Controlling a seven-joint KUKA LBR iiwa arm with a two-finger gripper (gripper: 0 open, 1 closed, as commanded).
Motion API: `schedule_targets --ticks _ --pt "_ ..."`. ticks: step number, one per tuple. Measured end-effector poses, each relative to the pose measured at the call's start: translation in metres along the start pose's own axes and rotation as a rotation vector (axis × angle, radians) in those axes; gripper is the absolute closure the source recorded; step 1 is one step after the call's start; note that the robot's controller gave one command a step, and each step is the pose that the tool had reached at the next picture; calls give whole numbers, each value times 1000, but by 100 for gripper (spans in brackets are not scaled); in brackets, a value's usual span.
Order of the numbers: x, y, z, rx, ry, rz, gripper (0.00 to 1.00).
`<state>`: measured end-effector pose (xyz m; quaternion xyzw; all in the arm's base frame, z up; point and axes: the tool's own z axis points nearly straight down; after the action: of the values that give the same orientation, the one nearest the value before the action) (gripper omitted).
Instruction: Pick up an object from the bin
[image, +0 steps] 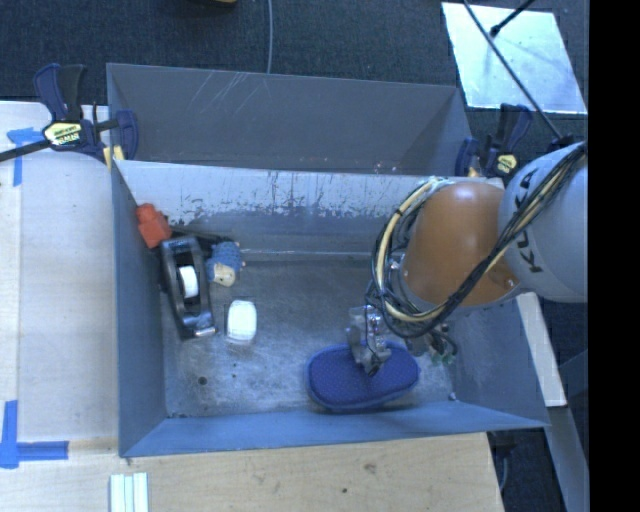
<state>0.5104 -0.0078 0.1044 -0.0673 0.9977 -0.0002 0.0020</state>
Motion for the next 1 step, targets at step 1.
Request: schedule_targets --ticks 1 --pt "0 0 0 0 0 0 0"
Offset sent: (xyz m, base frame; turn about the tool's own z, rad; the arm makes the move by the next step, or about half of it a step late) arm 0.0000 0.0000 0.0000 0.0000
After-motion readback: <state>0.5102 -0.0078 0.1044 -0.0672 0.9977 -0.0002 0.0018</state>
